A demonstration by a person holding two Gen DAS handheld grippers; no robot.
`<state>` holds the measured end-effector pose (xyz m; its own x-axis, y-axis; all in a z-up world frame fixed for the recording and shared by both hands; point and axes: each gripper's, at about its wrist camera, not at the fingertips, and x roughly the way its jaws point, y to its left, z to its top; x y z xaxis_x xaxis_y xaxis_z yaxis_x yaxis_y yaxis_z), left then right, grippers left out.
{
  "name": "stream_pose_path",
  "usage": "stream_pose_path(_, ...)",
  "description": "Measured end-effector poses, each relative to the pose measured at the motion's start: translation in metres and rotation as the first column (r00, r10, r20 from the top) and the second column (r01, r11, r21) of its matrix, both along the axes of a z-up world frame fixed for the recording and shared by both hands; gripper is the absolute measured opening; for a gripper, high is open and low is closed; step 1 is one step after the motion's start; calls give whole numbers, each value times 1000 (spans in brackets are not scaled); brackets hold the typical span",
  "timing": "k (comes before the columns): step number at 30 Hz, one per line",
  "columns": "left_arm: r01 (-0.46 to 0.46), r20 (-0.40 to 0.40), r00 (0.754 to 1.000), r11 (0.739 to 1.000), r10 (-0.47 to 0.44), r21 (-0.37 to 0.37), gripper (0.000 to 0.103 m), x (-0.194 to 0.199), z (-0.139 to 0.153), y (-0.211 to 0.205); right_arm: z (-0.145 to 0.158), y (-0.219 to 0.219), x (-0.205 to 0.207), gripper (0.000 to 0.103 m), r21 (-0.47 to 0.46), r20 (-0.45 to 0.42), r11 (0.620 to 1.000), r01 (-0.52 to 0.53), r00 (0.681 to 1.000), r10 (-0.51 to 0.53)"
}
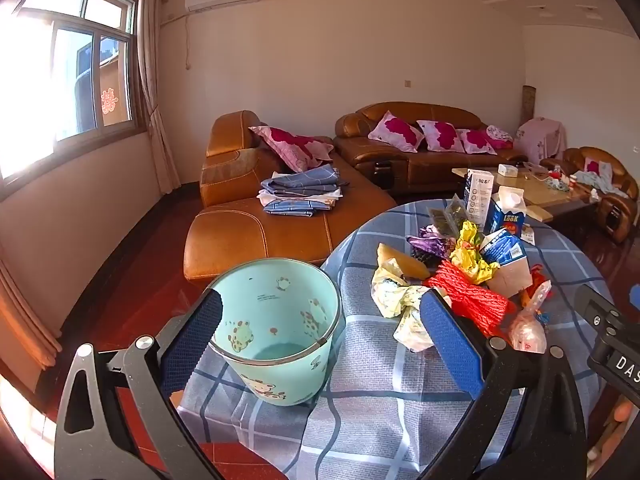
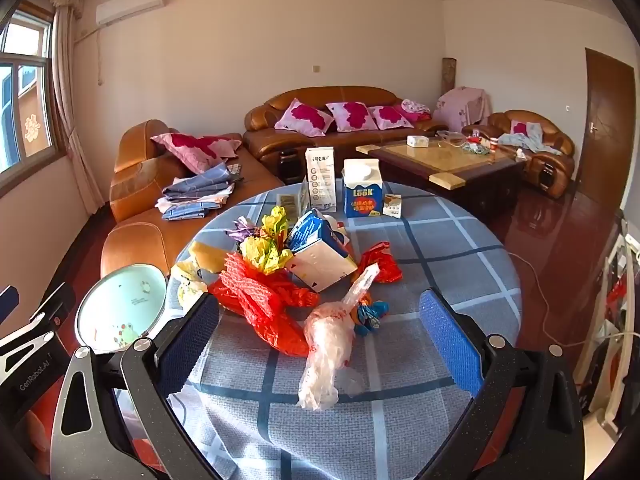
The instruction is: Collect trash
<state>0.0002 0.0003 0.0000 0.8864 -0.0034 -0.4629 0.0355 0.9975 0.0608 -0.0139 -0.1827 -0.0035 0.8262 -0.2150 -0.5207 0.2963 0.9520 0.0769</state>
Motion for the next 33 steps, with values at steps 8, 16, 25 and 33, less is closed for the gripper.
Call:
stream_pose_path(8, -13, -14, 1000, 1000, 13, -10, 97, 4, 0, 4, 1, 0, 0, 98, -4, 4, 1000, -2, 1000, 2)
stream_pose_path(16, 1, -8, 1000, 1000, -2, -13, 97, 2, -2, 1, 0, -3, 0, 98, 1, 6, 1000, -1, 1000, 1)
stream_pose_path(25, 11, -17, 1000, 999, -11, -39, 97, 1, 0, 7, 1, -1, -2, 98, -3, 9, 1000, -1, 1000, 1)
stream_pose_path(33, 25, -13, 1000, 999, -26, -32, 97, 0, 0, 3, 2, 0, -1, 98, -2, 11, 1000, -3, 1000, 3)
